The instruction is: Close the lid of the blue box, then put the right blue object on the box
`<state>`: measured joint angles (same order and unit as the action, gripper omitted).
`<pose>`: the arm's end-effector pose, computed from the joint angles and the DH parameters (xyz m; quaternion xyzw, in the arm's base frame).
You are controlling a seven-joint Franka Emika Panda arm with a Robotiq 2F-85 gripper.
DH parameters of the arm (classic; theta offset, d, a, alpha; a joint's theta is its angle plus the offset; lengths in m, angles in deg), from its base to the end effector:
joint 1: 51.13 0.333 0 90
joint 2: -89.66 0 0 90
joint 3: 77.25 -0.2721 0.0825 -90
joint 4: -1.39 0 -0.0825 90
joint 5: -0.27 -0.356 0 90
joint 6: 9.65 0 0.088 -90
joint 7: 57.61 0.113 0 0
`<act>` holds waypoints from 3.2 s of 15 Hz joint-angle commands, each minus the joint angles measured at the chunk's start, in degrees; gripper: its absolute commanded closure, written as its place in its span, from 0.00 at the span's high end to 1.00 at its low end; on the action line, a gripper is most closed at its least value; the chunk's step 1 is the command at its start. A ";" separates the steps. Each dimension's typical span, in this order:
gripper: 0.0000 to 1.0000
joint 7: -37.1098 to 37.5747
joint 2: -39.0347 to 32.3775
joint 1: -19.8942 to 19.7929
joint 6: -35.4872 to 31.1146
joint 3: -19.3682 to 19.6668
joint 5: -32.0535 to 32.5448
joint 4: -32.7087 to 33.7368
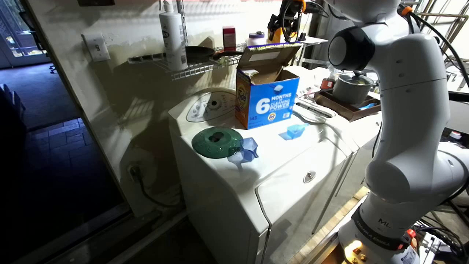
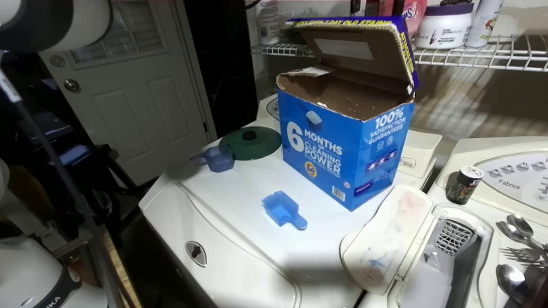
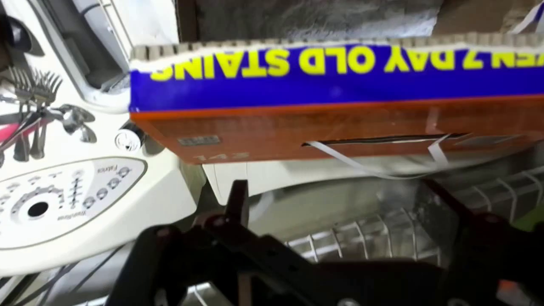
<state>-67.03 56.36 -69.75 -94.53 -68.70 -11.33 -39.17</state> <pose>0.5994 -0.2381 0.6020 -0.9864 0.1187 -0.1104 0.0266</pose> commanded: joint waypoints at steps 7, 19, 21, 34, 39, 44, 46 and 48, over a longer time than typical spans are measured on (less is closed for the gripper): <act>1.00 8.53 -1.97 0.24 13.27 -1.70 -1.63 -0.74; 1.00 5.62 -0.91 2.73 10.41 -1.05 4.41 -10.60; 1.00 4.07 0.38 3.87 7.28 -0.98 6.55 -14.02; 1.00 2.48 22.87 9.82 -12.19 -1.74 12.18 -43.90; 1.00 4.72 30.97 11.10 -12.90 -1.79 13.16 -50.83; 1.00 5.79 38.10 10.76 -11.58 -1.30 12.77 -56.92; 1.00 6.32 40.97 10.61 -12.36 -1.06 13.44 -60.99; 1.00 4.86 37.24 10.69 -10.87 -0.75 11.94 -55.80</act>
<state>-62.14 93.73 -59.26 -105.64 -69.67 0.61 -95.28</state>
